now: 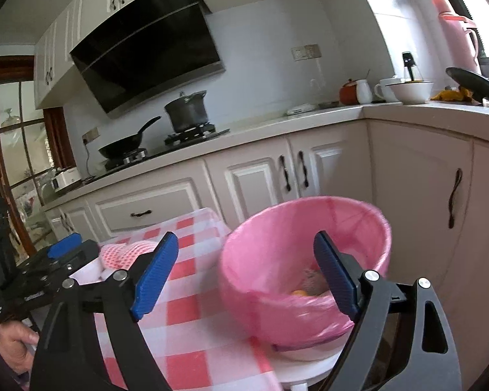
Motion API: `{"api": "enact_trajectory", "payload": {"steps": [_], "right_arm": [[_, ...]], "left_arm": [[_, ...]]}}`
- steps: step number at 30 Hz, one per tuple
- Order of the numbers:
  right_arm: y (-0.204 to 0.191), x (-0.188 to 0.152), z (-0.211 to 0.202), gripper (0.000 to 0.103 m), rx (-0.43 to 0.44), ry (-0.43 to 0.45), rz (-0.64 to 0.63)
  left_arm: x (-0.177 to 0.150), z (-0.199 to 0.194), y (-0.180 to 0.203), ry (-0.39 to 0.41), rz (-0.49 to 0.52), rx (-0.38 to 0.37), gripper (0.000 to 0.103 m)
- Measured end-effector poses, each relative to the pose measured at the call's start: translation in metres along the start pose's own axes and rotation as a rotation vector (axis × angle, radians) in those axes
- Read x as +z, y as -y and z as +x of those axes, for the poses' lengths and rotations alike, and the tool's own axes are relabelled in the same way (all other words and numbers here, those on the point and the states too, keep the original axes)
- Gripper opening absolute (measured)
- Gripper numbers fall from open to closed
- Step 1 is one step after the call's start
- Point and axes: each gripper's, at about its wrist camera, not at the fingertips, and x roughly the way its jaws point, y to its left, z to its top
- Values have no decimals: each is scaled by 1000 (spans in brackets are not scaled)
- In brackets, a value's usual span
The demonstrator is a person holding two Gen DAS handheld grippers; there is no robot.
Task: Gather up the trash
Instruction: 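Open both tools to drop the sponge and cup, then move back over the table, then grasp the crumpled white tissue with the left tool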
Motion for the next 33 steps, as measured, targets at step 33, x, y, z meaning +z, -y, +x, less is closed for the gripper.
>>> {"api": "enact_trajectory", "payload": {"steps": [33], "right_arm": [[-184, -94, 23, 81, 326, -336, -184]], "left_arm": [[-114, -165, -138, -78, -189, 485, 98]]}}
